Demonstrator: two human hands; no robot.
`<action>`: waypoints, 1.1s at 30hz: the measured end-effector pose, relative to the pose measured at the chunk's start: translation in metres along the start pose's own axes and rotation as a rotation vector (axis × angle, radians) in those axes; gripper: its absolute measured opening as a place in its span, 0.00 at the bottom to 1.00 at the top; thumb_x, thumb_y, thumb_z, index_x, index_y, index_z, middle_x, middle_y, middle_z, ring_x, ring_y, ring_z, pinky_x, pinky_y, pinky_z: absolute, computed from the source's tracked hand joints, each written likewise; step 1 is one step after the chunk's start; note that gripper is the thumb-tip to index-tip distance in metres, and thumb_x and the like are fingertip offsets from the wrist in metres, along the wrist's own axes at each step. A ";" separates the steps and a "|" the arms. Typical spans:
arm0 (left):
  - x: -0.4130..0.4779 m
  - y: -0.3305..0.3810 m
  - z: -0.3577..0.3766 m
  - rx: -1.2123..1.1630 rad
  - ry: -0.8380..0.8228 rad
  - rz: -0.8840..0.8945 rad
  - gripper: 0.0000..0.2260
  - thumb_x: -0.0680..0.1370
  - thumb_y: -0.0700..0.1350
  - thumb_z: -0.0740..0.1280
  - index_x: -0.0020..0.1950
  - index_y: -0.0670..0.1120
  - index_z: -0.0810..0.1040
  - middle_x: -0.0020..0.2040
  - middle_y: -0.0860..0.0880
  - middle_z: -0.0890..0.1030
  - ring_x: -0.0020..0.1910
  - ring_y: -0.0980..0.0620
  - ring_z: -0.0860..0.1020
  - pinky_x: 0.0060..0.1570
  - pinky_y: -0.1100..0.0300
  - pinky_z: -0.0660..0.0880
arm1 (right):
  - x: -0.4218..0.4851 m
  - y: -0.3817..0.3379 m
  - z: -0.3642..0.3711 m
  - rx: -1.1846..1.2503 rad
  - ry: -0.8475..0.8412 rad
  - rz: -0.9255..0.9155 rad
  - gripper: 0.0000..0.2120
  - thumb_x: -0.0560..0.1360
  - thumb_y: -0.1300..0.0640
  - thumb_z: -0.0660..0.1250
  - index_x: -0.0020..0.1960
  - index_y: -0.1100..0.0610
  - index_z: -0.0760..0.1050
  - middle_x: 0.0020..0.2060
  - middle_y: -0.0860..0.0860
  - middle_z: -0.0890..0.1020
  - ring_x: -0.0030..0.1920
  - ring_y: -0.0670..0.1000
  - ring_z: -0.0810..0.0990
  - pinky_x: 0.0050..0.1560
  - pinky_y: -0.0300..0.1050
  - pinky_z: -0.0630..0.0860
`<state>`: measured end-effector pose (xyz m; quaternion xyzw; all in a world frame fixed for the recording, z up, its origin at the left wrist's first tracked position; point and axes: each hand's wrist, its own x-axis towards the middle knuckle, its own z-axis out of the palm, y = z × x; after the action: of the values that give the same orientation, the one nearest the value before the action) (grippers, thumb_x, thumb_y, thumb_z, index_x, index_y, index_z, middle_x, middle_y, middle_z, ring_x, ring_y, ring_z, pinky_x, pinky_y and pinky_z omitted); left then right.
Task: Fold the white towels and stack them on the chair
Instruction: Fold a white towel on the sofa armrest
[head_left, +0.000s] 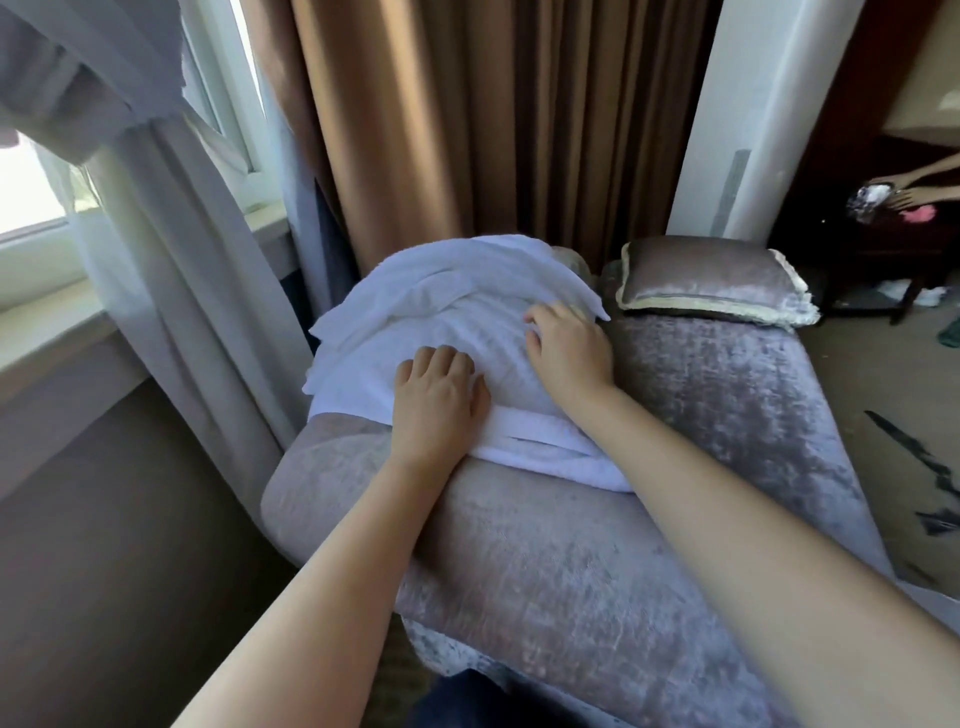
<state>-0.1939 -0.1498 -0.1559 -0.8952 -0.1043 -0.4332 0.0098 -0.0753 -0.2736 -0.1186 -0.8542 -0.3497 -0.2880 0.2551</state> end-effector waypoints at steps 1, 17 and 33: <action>0.000 0.000 0.001 -0.005 0.012 -0.011 0.07 0.73 0.45 0.64 0.39 0.43 0.76 0.38 0.47 0.78 0.39 0.45 0.74 0.41 0.56 0.64 | 0.013 -0.004 0.004 0.007 -0.006 0.004 0.09 0.78 0.61 0.61 0.55 0.59 0.78 0.51 0.55 0.81 0.53 0.57 0.78 0.44 0.48 0.71; 0.000 -0.002 0.004 -0.046 0.061 -0.042 0.08 0.73 0.46 0.61 0.38 0.43 0.74 0.37 0.47 0.77 0.38 0.46 0.74 0.40 0.53 0.68 | 0.070 -0.022 0.030 0.256 -0.168 0.235 0.06 0.75 0.58 0.67 0.42 0.51 0.80 0.38 0.44 0.80 0.43 0.48 0.79 0.43 0.41 0.75; -0.001 0.001 0.002 -0.077 0.047 -0.070 0.07 0.73 0.45 0.61 0.40 0.43 0.74 0.38 0.48 0.76 0.38 0.48 0.74 0.41 0.54 0.69 | 0.069 -0.031 0.027 0.170 -0.211 0.102 0.11 0.80 0.57 0.61 0.48 0.58 0.81 0.45 0.52 0.82 0.47 0.53 0.79 0.51 0.51 0.76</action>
<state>-0.1925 -0.1503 -0.1579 -0.8803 -0.1188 -0.4577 -0.0374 -0.0489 -0.2060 -0.0841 -0.8717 -0.3539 -0.1524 0.3028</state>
